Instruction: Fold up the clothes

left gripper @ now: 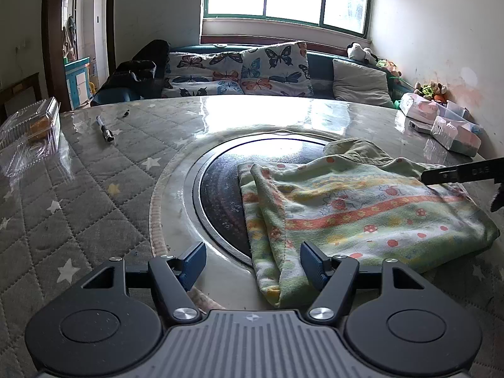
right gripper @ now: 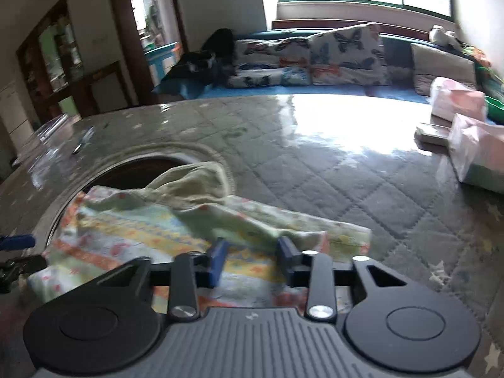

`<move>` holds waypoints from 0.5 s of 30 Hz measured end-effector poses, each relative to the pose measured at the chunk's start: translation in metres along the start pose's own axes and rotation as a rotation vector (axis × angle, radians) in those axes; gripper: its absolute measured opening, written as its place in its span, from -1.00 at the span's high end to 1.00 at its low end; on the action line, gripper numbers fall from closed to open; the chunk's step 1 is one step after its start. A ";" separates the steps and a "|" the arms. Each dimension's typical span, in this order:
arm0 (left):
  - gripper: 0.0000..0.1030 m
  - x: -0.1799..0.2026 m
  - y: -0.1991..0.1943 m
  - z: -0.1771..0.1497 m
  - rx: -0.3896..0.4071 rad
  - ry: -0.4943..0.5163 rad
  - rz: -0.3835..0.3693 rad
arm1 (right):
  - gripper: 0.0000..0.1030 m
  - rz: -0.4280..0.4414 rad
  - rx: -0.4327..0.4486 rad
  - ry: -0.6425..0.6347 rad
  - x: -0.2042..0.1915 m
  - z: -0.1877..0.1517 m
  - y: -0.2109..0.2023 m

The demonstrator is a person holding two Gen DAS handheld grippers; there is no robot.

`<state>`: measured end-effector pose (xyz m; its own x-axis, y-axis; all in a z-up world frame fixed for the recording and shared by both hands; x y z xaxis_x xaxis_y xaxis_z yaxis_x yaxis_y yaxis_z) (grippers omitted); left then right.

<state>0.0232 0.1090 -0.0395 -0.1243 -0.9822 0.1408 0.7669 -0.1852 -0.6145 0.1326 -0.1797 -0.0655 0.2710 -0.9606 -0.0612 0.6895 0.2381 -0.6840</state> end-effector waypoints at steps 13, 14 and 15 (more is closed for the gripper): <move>-0.38 -0.001 -0.001 0.000 -0.002 -0.007 -0.001 | 0.51 0.034 0.000 -0.073 -0.044 0.024 0.020; -0.38 -0.001 -0.001 0.001 -0.002 -0.008 -0.001 | 0.51 0.022 -0.010 -0.073 -0.045 0.024 0.024; -0.38 -0.002 0.000 0.001 -0.003 -0.009 -0.001 | 0.51 0.013 -0.015 -0.075 -0.045 0.024 0.026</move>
<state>0.0238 0.1106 -0.0388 -0.1192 -0.9817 0.1483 0.7649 -0.1860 -0.6167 0.1545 -0.1266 -0.0626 0.3297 -0.9440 -0.0160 0.6755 0.2477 -0.6945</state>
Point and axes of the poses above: each gripper's, at about its wrist camera, not at the fingertips, and y roughly the way its jaws point, x to its right, z to its top, the point moved 1 cm from there along y, roughly the way its jaws point, and after that the axes turned 8 degrees about -z, right-handed, at the moved point
